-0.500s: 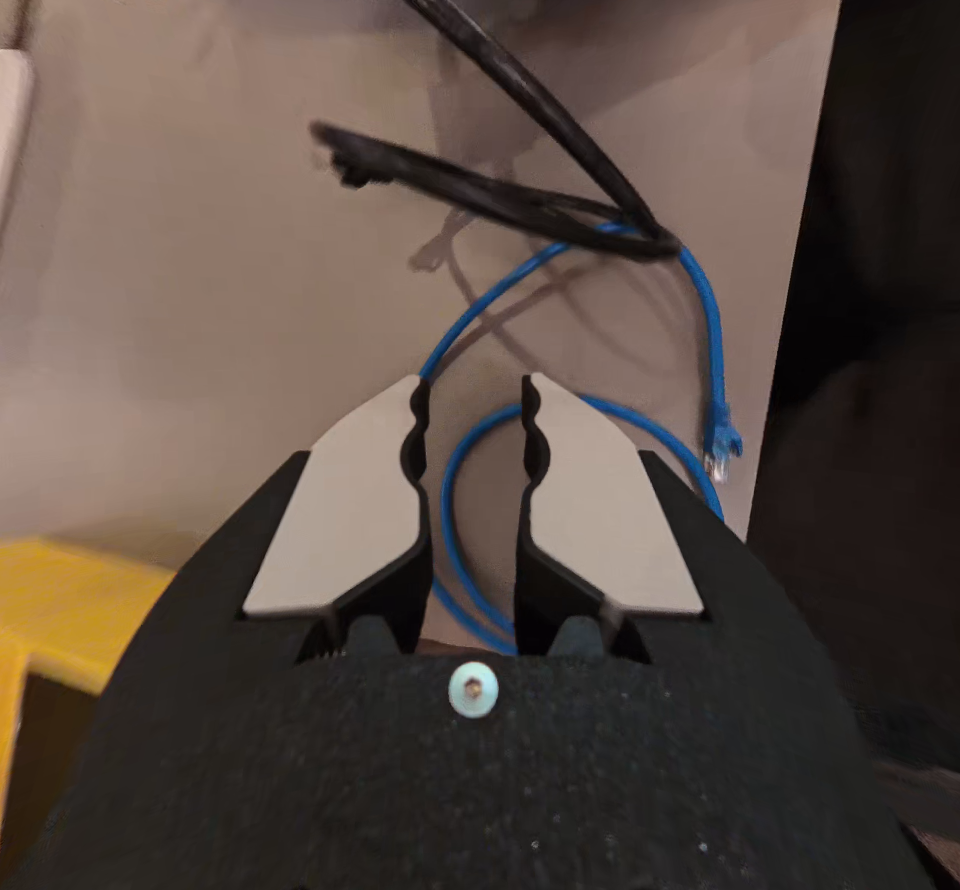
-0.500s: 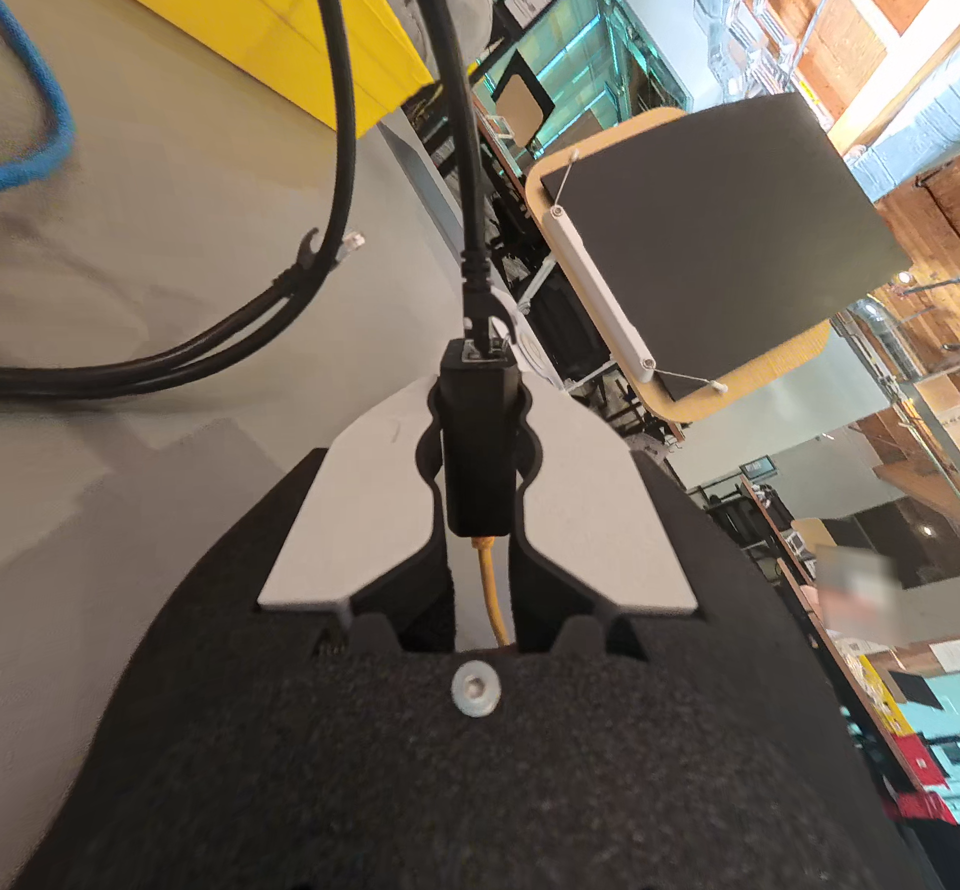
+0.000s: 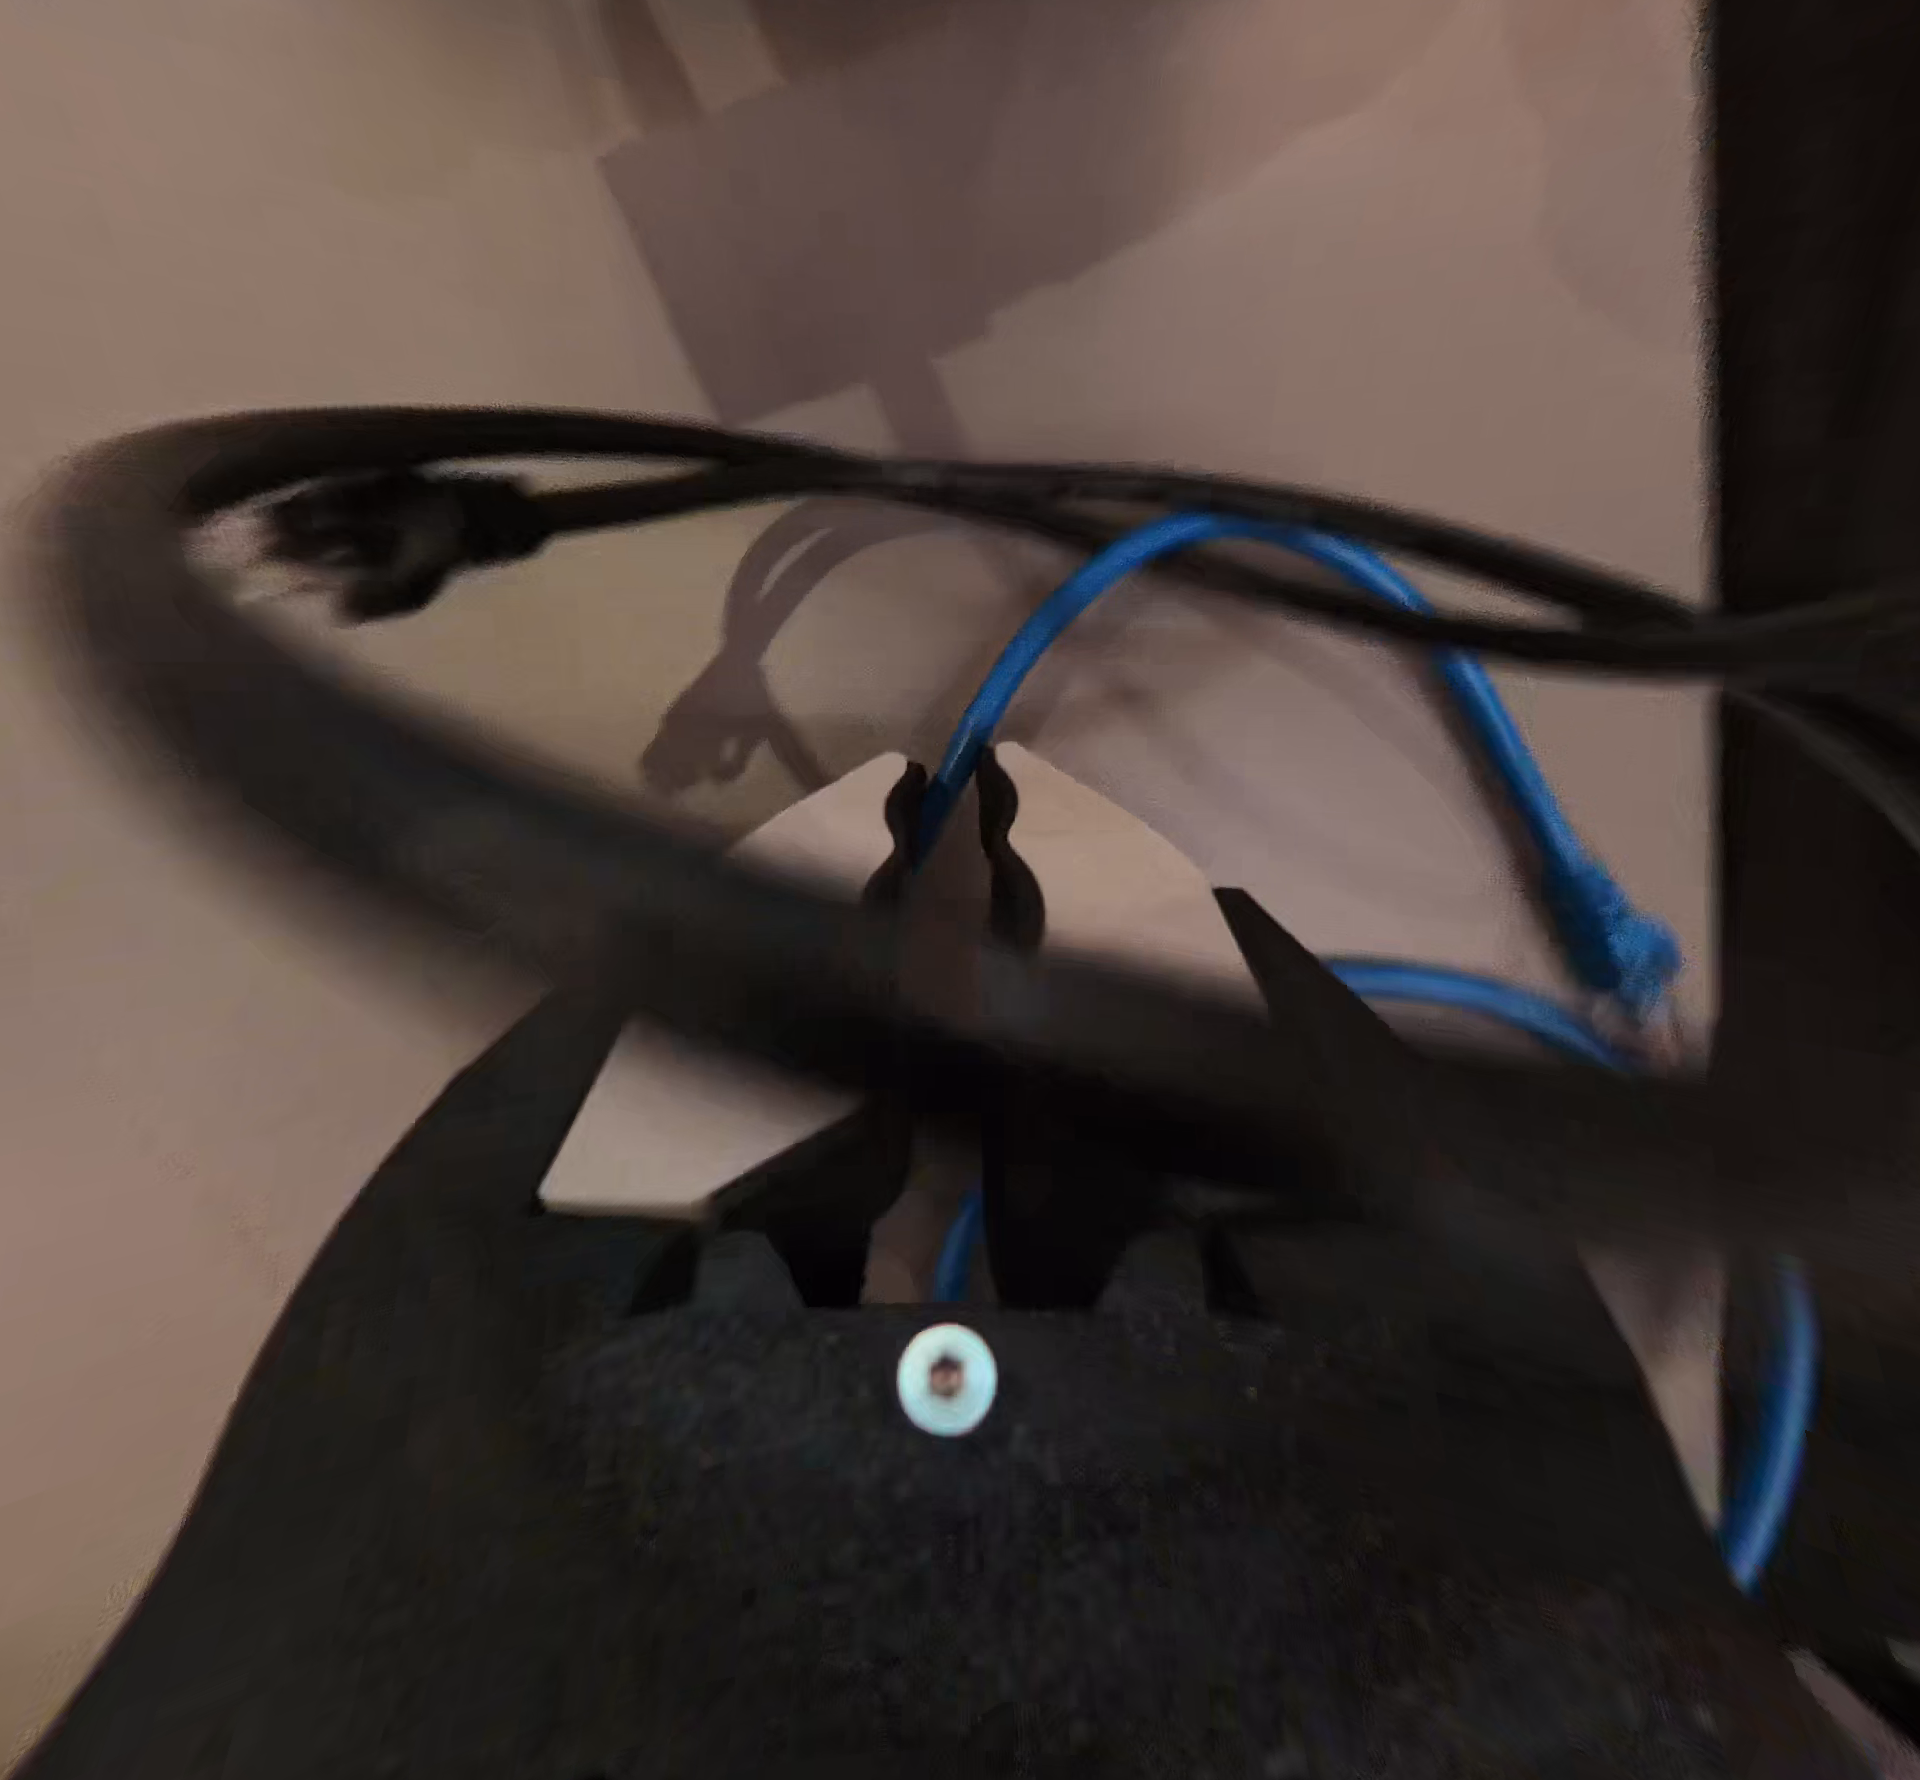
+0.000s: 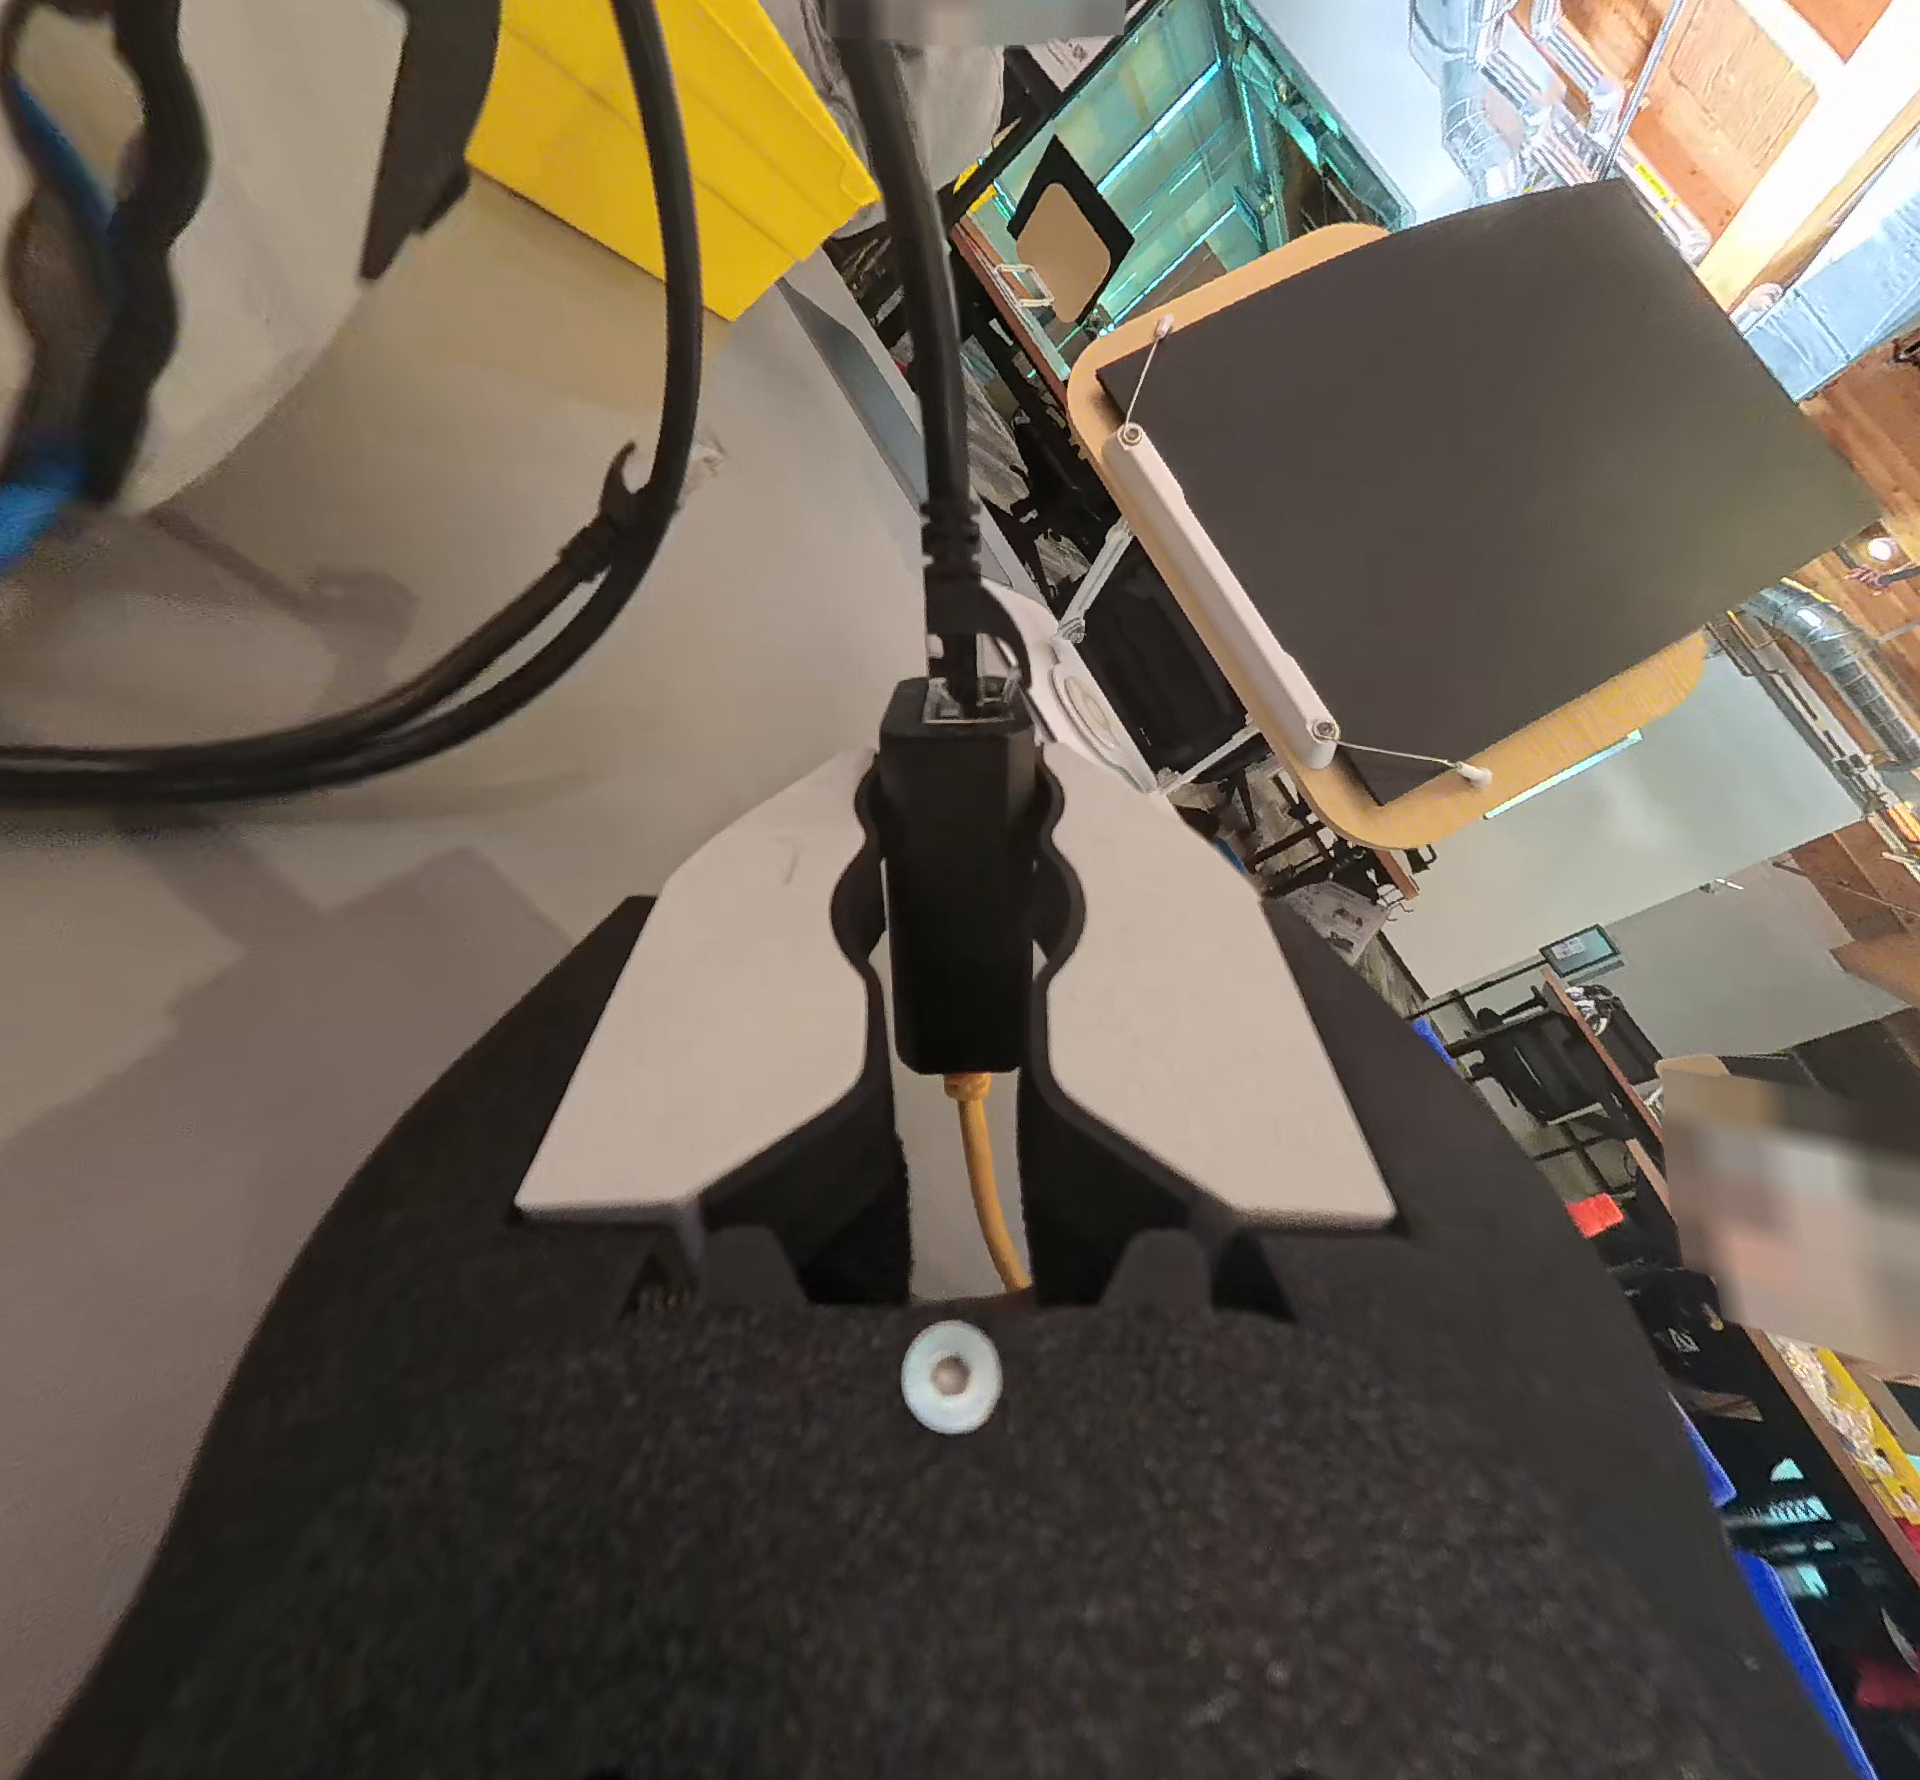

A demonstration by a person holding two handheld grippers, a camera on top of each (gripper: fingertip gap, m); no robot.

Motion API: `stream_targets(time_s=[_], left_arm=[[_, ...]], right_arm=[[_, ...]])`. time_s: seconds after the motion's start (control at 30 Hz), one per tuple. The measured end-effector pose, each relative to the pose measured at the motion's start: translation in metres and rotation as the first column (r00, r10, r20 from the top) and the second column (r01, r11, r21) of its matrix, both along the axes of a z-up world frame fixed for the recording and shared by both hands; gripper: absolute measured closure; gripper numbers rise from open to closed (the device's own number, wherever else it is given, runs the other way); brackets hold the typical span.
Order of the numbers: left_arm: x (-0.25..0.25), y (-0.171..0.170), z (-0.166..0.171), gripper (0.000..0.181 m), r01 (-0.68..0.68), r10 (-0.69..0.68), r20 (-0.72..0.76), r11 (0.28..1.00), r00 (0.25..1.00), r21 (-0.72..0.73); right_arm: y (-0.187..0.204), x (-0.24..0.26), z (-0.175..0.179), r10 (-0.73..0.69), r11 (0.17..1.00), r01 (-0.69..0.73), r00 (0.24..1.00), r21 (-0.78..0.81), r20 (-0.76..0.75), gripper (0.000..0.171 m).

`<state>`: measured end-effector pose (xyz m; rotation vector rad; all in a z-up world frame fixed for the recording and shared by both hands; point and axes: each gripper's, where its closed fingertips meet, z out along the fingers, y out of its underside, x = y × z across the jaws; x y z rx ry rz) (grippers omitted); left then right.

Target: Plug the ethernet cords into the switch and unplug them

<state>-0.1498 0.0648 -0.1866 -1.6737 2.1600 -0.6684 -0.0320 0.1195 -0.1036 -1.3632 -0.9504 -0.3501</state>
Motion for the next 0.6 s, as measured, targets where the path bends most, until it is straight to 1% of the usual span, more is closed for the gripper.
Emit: stream_targets(time_s=[0.03, 0.07, 0.1, 0.17, 0.23, 0.3, 0.33, 0.37, 0.4, 0.5, 0.57, 0.6], left_arm=[[-0.003, 0.013, 0.008, 0.173, -0.07, 0.069, 0.024, 0.996, 0.997, 0.053], [-0.007, 0.023, 0.023, 0.176, -0.147, 0.141, 0.08, 0.986, 0.987, 0.078], [-0.011, 0.03, 0.043, 0.176, -0.22, 0.206, 0.157, 0.972, 0.966, 0.077], [-0.028, 0.041, 0.086, 0.177, -0.349, 0.31, 0.306, 0.934, 0.9, 0.08], [-0.05, 0.045, 0.115, 0.177, -0.43, 0.367, 0.375, 0.898, 0.852, 0.098], [-0.072, 0.044, 0.13, 0.177, -0.495, 0.418, 0.417, 0.864, 0.807, 0.093], [-0.083, 0.045, 0.132, 0.177, -0.536, 0.46, 0.419, 0.84, 0.783, 0.079], [-0.097, 0.051, 0.134, 0.177, -0.603, 0.519, 0.433, 0.795, 0.737, 0.074], [-0.111, 0.058, 0.136, 0.177, -0.669, 0.574, 0.457, 0.741, 0.68, 0.065], [-0.151, 0.073, 0.129, 0.177, -0.813, 0.707, 0.454, 0.577, 0.542, 0.072], [-0.154, 0.062, 0.113, 0.176, -0.829, 0.741, 0.422, 0.558, 0.522, 0.045], [-0.156, 0.058, 0.105, 0.176, -0.848, 0.76, 0.416, 0.527, 0.5, 0.057]], right_arm=[[0.001, 0.002, 0.0, -0.011, 1.0, 0.011, 1.0, -0.002, 0.001, 0.147], [0.002, 0.003, -0.001, -0.017, 1.0, 0.017, 1.0, -0.005, 0.001, 0.147], [0.002, 0.004, -0.001, -0.017, 1.0, 0.017, 1.0, -0.011, -0.001, 0.147], [0.003, 0.006, -0.002, -0.03, 0.999, 0.03, 1.0, -0.015, -0.002, 0.147], [0.004, 0.006, -0.003, -0.035, 0.999, 0.035, 0.999, -0.023, -0.003, 0.147], [0.005, 0.007, -0.004, -0.041, 0.999, 0.041, 0.999, -0.027, -0.003, 0.146], [0.005, 0.008, -0.003, -0.043, 0.999, 0.042, 0.999, -0.026, -0.004, 0.147], [0.005, 0.009, -0.003, -0.048, 0.999, 0.048, 0.999, -0.022, -0.006, 0.147], [0.005, 0.01, -0.001, -0.054, 0.998, 0.053, 0.998, -0.018, -0.013, 0.147], [0.006, 0.014, 0.001, -0.068, 0.998, 0.068, 0.997, -0.014, -0.032, 0.147], [0.006, 0.014, -0.001, -0.072, 0.997, 0.071, 0.997, -0.025, -0.026, 0.147], [0.007, 0.014, -0.002, -0.077, 0.997, 0.077, 0.997, -0.024, -0.015, 0.147]])
